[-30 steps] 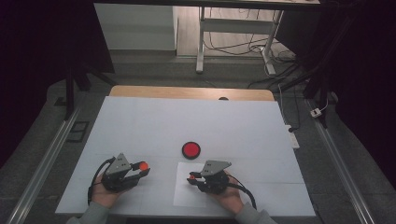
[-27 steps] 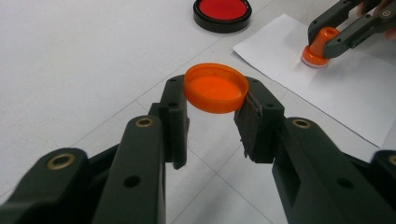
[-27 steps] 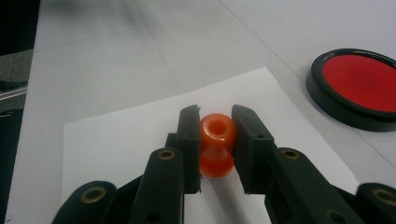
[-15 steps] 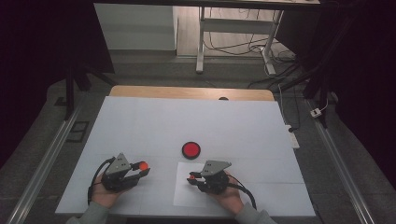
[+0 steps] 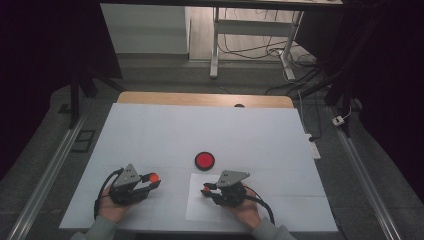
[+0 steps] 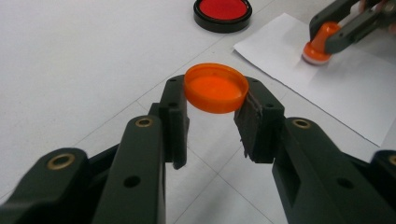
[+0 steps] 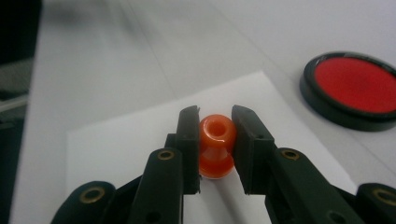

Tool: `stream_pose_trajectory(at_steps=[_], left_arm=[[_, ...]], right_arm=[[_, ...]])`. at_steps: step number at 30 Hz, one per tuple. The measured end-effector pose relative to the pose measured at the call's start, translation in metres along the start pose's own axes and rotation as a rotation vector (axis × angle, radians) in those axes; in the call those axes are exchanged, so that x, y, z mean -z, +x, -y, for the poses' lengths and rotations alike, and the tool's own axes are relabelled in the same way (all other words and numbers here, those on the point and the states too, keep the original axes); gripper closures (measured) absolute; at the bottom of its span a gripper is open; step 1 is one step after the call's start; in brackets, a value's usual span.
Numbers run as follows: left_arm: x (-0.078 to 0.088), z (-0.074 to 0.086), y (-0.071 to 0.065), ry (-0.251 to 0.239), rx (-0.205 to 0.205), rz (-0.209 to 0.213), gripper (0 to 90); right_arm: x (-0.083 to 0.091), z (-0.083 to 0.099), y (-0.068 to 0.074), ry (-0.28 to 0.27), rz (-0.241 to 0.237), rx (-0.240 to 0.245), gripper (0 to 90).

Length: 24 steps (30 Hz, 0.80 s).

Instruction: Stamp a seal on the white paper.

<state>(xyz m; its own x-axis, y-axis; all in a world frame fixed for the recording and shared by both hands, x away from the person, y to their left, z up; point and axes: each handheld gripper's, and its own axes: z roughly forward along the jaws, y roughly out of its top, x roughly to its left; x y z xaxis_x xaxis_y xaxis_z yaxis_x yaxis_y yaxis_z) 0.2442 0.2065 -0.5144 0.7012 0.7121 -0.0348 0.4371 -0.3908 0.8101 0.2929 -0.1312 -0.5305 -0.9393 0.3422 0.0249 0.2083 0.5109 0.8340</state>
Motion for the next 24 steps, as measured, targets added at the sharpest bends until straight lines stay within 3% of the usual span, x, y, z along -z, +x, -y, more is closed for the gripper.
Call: stream_pose_trajectory(at_steps=[2, 11, 24], left_arm=[[0.0, 0.0, 0.0, -0.002, 0.001, 0.002, 64.6], [0.0, 0.0, 0.0, -0.001, -0.004, 0.001, 64.6], [-0.002, 0.0, -0.001, 0.003, -0.003, 0.005, 64.6]], right_arm=[[0.007, -0.004, -0.001, -0.038, 0.012, -0.004, 72.4], [0.022, -0.012, -0.01, -0.113, -0.006, -0.078, 72.4], [0.046, -0.021, -0.019, -0.189, 0.032, -0.103, 72.4]])
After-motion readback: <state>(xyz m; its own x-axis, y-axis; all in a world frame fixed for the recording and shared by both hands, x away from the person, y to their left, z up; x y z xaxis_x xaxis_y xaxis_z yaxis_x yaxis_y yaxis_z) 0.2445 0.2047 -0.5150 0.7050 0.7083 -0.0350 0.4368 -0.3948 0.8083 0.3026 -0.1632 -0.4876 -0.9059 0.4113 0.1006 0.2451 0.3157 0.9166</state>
